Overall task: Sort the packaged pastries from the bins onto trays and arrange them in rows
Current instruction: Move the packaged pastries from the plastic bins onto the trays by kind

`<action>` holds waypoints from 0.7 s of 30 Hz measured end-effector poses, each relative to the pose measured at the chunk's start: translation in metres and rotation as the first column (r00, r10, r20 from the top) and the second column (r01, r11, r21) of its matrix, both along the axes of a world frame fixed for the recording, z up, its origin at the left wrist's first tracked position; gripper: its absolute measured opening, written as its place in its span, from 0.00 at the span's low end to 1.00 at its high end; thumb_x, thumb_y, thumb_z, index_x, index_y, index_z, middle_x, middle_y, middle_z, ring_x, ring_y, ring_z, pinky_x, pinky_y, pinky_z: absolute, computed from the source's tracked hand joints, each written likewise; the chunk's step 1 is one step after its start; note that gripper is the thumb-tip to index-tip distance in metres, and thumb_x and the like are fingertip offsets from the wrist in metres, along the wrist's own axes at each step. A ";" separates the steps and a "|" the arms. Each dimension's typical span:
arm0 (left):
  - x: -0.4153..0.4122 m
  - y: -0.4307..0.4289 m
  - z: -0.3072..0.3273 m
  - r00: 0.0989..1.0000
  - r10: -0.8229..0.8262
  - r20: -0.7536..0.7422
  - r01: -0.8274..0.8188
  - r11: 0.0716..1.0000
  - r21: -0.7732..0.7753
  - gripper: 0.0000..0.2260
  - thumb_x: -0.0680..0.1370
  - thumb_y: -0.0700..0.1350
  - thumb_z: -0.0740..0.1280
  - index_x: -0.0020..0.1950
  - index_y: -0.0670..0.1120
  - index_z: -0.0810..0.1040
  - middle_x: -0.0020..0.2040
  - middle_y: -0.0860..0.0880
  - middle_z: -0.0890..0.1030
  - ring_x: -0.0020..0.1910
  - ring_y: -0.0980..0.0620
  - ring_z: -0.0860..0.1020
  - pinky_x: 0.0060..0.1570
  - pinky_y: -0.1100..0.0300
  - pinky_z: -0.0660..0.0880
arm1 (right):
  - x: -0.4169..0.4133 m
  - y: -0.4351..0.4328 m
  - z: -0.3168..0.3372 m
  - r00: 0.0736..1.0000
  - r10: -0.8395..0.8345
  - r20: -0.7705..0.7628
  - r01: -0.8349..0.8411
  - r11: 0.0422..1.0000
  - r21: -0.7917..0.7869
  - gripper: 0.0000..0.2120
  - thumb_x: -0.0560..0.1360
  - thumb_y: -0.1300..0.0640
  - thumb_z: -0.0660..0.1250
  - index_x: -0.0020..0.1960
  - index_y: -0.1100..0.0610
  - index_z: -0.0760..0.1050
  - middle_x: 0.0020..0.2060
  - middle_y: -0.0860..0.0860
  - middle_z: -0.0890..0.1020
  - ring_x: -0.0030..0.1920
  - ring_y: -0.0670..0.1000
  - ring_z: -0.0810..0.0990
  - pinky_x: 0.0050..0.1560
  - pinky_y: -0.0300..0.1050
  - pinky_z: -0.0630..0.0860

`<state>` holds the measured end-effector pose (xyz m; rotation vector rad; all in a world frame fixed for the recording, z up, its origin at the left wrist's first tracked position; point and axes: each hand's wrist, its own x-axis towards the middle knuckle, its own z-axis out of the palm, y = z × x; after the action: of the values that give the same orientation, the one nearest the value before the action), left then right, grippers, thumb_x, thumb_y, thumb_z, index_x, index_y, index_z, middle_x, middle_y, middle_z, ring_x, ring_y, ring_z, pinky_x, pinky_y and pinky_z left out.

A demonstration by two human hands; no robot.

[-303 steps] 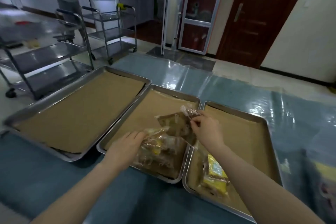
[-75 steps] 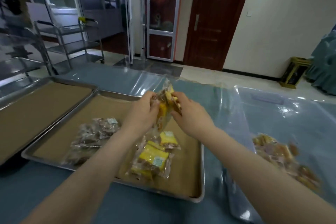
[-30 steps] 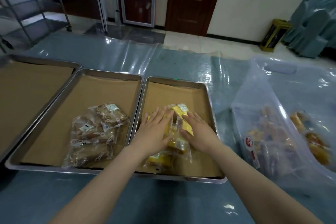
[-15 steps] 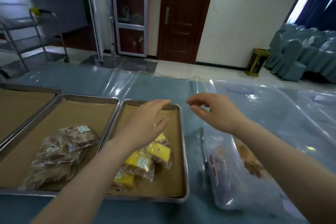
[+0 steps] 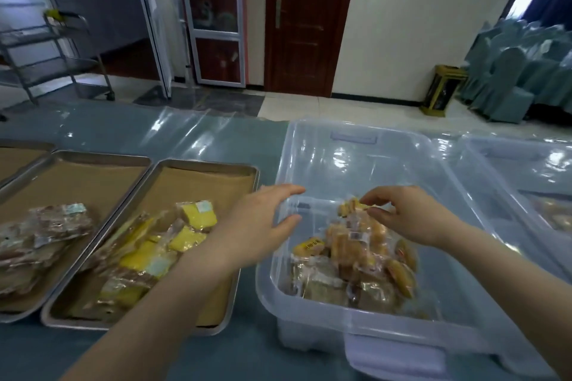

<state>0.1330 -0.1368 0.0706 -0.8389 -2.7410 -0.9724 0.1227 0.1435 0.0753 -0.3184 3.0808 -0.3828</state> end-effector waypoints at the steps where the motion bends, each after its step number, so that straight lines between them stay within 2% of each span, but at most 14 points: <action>1: -0.001 0.009 -0.001 1.000 -0.017 0.010 0.018 0.999 -0.032 0.20 0.78 0.52 0.62 0.70 0.59 0.66 0.69 0.60 0.69 0.66 0.61 0.66 0.63 0.64 0.63 | -0.001 0.010 -0.005 1.000 -0.003 0.003 0.003 1.000 -0.012 0.11 0.78 0.50 0.64 0.59 0.48 0.78 0.53 0.43 0.81 0.51 0.42 0.77 0.51 0.36 0.70; 3: -0.006 0.024 -0.002 0.999 -0.044 0.024 0.045 0.995 -0.084 0.20 0.78 0.53 0.62 0.70 0.59 0.65 0.70 0.60 0.68 0.67 0.60 0.67 0.64 0.59 0.66 | -0.001 0.027 -0.014 1.000 -0.020 0.017 0.021 0.999 -0.041 0.11 0.77 0.51 0.65 0.59 0.49 0.78 0.52 0.44 0.82 0.49 0.41 0.76 0.49 0.34 0.68; 5: -0.013 0.039 -0.004 0.998 -0.053 0.032 0.057 0.989 -0.134 0.20 0.79 0.54 0.60 0.71 0.59 0.64 0.70 0.59 0.67 0.68 0.59 0.66 0.65 0.58 0.66 | -0.003 0.038 -0.022 0.998 -0.042 0.053 0.045 0.997 -0.060 0.12 0.77 0.52 0.66 0.59 0.50 0.78 0.52 0.46 0.82 0.50 0.44 0.78 0.50 0.35 0.70; 8: -0.023 0.056 -0.013 0.999 -0.045 0.002 0.044 0.957 -0.287 0.21 0.79 0.54 0.59 0.73 0.56 0.62 0.72 0.57 0.65 0.71 0.56 0.61 0.68 0.58 0.58 | -0.008 0.034 -0.032 0.992 -0.039 0.123 0.046 0.997 -0.055 0.11 0.76 0.52 0.67 0.58 0.50 0.78 0.51 0.46 0.82 0.50 0.47 0.79 0.53 0.40 0.73; 11: -0.027 0.061 -0.026 0.992 -0.074 -0.099 0.014 0.863 -0.506 0.24 0.79 0.55 0.59 0.74 0.55 0.60 0.74 0.56 0.64 0.73 0.54 0.58 0.70 0.59 0.47 | -0.010 0.011 -0.050 0.971 0.098 0.220 -0.102 0.995 0.007 0.11 0.74 0.53 0.67 0.57 0.48 0.75 0.49 0.48 0.79 0.49 0.49 0.77 0.50 0.45 0.73; 13: -0.027 0.060 -0.029 0.992 -0.064 -0.111 -0.005 0.847 -0.531 0.24 0.78 0.56 0.59 0.74 0.55 0.59 0.73 0.55 0.64 0.73 0.54 0.58 0.71 0.59 0.45 | -0.009 -0.006 -0.069 0.929 0.154 0.336 -0.187 0.980 0.069 0.27 0.72 0.53 0.68 0.70 0.51 0.66 0.63 0.52 0.76 0.59 0.55 0.75 0.57 0.48 0.73; 14: -0.027 0.060 -0.029 0.992 -0.057 -0.116 -0.013 0.851 -0.525 0.24 0.78 0.55 0.59 0.74 0.55 0.60 0.73 0.54 0.66 0.73 0.54 0.59 0.71 0.59 0.45 | -0.009 -0.013 -0.079 0.902 0.178 0.393 -0.233 0.967 0.099 0.37 0.71 0.51 0.71 0.75 0.50 0.57 0.69 0.53 0.70 0.64 0.57 0.72 0.61 0.50 0.71; 16: -0.028 0.060 -0.029 0.990 -0.049 -0.134 -0.028 0.855 -0.519 0.23 0.78 0.54 0.60 0.72 0.53 0.62 0.71 0.54 0.67 0.72 0.54 0.60 0.71 0.59 0.45 | -0.007 -0.022 -0.094 0.846 0.243 0.475 -0.344 0.929 0.138 0.51 0.68 0.49 0.75 0.77 0.46 0.43 0.76 0.52 0.54 0.73 0.58 0.60 0.68 0.54 0.64; 18: -0.028 0.060 -0.029 0.987 -0.049 -0.152 -0.040 0.846 -0.532 0.23 0.78 0.54 0.60 0.72 0.53 0.63 0.70 0.54 0.68 0.72 0.53 0.61 0.70 0.59 0.45 | -0.009 -0.027 -0.104 0.791 0.287 0.540 -0.440 0.880 0.177 0.59 0.65 0.52 0.78 0.76 0.43 0.35 0.77 0.48 0.44 0.76 0.56 0.47 0.71 0.59 0.57; 19: -0.028 0.059 -0.030 0.986 -0.048 -0.158 -0.046 0.840 -0.540 0.22 0.78 0.54 0.60 0.71 0.52 0.63 0.70 0.53 0.69 0.71 0.53 0.61 0.70 0.59 0.45 | -0.010 -0.030 -0.108 0.768 0.294 0.568 -0.479 0.854 0.205 0.61 0.64 0.55 0.79 0.75 0.42 0.32 0.77 0.47 0.42 0.76 0.56 0.44 0.71 0.61 0.57; 21: -0.028 0.059 -0.031 0.985 -0.042 -0.166 -0.058 0.831 -0.553 0.22 0.78 0.54 0.60 0.71 0.52 0.64 0.69 0.53 0.69 0.71 0.53 0.61 0.69 0.60 0.44 | -0.010 -0.034 -0.114 0.746 0.304 0.593 -0.536 0.801 0.264 0.64 0.64 0.59 0.79 0.74 0.42 0.28 0.77 0.47 0.43 0.76 0.58 0.46 0.70 0.62 0.59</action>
<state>0.1052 -0.0782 0.0400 -0.9240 -2.8904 -0.0585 0.1123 0.1095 -0.0390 -0.7469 2.3503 0.1955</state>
